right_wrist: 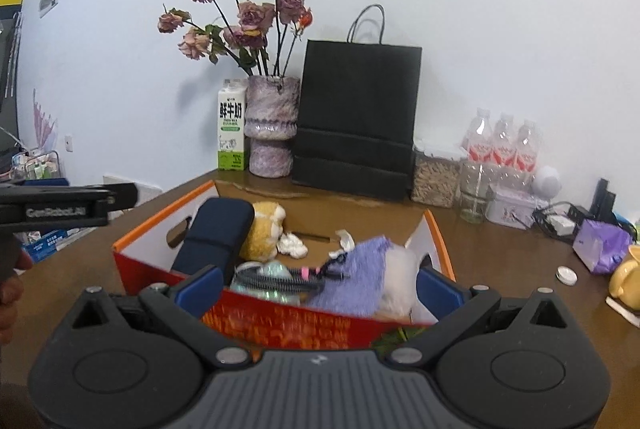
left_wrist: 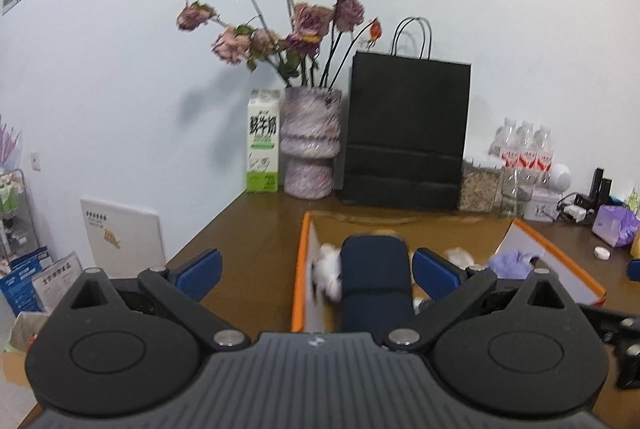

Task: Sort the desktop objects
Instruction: 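Withdraw both tools from the box back over the table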

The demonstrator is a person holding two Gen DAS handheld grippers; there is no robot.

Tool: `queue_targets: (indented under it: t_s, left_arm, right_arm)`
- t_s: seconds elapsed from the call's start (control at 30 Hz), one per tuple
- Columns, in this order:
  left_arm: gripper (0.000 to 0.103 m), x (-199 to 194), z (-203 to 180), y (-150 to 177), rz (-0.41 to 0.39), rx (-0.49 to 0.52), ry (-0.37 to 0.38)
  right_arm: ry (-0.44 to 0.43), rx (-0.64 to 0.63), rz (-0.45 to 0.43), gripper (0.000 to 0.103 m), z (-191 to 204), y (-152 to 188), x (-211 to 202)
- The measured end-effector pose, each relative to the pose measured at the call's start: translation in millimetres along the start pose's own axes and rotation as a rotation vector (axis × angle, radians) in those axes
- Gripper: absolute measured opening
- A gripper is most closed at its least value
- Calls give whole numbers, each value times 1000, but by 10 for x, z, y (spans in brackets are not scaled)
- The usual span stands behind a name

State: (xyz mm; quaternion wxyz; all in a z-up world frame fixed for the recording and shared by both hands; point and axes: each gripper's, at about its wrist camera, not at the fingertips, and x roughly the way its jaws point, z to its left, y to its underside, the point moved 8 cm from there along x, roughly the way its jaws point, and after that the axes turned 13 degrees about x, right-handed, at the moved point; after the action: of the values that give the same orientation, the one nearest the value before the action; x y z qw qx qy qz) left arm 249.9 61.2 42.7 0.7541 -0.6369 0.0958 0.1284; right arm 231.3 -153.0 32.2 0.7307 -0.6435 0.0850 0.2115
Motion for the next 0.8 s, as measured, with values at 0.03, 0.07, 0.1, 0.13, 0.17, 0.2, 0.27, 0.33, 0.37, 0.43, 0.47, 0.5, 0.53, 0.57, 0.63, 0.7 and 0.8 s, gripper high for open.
queue_targets:
  t_s: [0.03,0.07,0.1,0.13,0.17,0.2,0.27,0.33,0.37,0.43,0.47,0.5,0.53,0.57,0.63,0.7,0.8]
  left_arm:
    - [103,-14,27,39,8,-1,-2]
    - [103,-30,60,85,18,-1,-5]
    - [103,-44,94,135,29,-1,-9]
    - [103,-54,119,180,39,1,-12]
    - [103,-63,144,233,51,8,-14]
    - [103,-71,162,281,62,14,-16]
    - [103,-81,194,397,86,25,-14]
    - [103,-81,212,504,113,38,-10]
    - [103,-77,222,564,129,45,-10]
    - [103,-69,240,668,150,52,-6]
    - [103,-67,255,722,161,51,-6]
    - [103,-57,268,760,168,49,-6]
    - [103,-48,279,794,176,47,-5]
    - [103,-33,289,824,185,43,-7]
    - [103,3,312,860,196,34,-11]
    - [103,35,321,883,205,32,-17]
    - [103,81,324,899,211,37,-23]
  right_arm:
    - [6,1,5,103,-25,41,-21]
    - [12,2,9,103,-53,74,-38]
    - [19,3,14,103,-84,119,-59]
    - [26,6,20,103,-113,167,-80]
    - [32,8,26,103,-139,205,-87]
    - [39,12,34,103,-174,254,-98]
    - [52,18,52,103,-239,351,-110]
    - [67,24,75,103,-315,460,-108]
    - [73,26,84,103,-345,511,-108]
    - [88,33,109,103,-414,614,-94]
    - [93,37,119,103,-443,652,-81]
    - [98,40,128,103,-474,693,-68]
    - [104,42,138,103,-506,732,-56]
    - [109,44,145,103,-529,762,-46]
    - [120,46,157,103,-577,802,-16]
    - [127,51,163,103,-612,809,16]
    - [133,53,163,103,-637,796,58]
